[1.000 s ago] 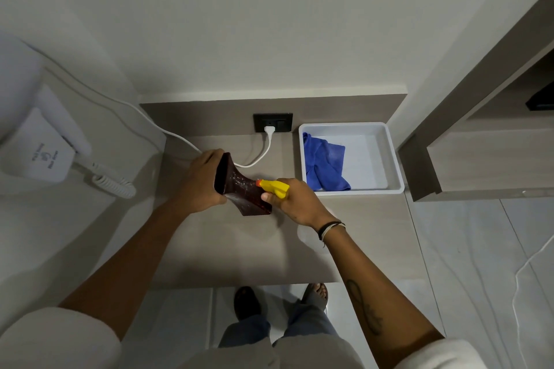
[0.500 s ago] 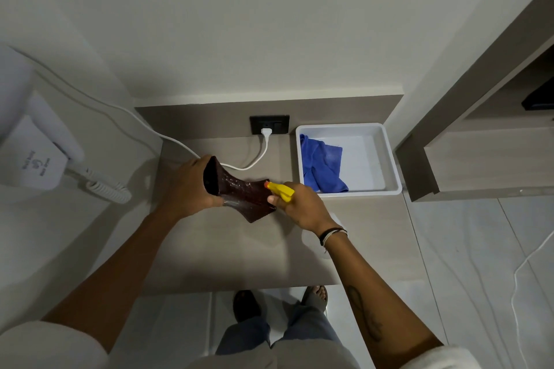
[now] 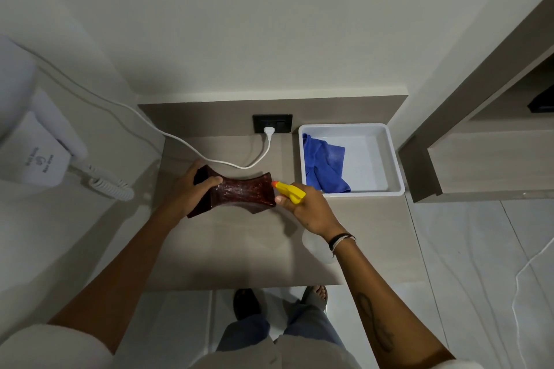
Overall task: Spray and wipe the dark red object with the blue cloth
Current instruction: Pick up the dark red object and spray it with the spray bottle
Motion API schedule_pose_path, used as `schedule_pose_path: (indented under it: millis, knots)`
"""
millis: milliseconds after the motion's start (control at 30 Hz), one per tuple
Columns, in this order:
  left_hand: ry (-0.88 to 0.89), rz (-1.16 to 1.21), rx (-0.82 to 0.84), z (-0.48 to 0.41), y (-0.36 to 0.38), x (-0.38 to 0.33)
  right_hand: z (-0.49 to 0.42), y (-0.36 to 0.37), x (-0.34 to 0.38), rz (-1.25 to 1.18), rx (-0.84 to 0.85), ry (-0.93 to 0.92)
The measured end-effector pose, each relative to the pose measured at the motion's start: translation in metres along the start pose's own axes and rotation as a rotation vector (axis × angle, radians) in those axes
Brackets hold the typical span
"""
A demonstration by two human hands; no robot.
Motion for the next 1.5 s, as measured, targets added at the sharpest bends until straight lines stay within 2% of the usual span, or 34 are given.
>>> schedule_pose_path:
  millis: [200,333,500,633,800,967,1067,1233,1500]
  knots:
    - [0.140,-0.297,0.044,0.004,0.004,-0.004,0.000,0.007,0.009,-0.047,0.044,-0.030]
    - [0.208,-0.344,0.118,0.006,0.005,-0.002,-0.004,0.007,0.026,-0.023,0.076,-0.147]
    - [0.267,-0.368,0.100,-0.001,0.004,-0.004,-0.011,0.007,0.040,0.105,0.101,-0.182]
    - [0.297,-0.403,0.133,0.000,0.004,-0.008,-0.009,0.007,0.030,0.119,0.145,-0.098]
    - [0.300,-0.427,0.164,0.002,-0.001,-0.009,-0.004,0.004,-0.001,0.344,0.119,0.092]
    - [0.351,-0.459,0.124,0.006,-0.002,-0.014,0.000,0.001,-0.010,0.218,0.006,0.135]
    - [0.272,-0.330,0.062,0.008,0.001,-0.017,0.001,-0.001,-0.003,0.143,0.002,0.083]
    - [0.094,-0.207,-0.034,0.008,0.006,-0.016,0.001,-0.005,0.012,0.151,0.017,-0.023]
    - [-0.012,-0.136,-0.024,0.009,0.007,-0.015,0.005,0.011,0.049,0.092,0.063,-0.212]
Point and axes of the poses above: each hand's wrist, its own z-axis away from the middle knuckle, its own y-axis out of the palm, x = y × z, the point moved 3 cm from there along -z, towards the middle knuckle, and after that the axes turned 10 degrees about z, right-handed, at the moved point
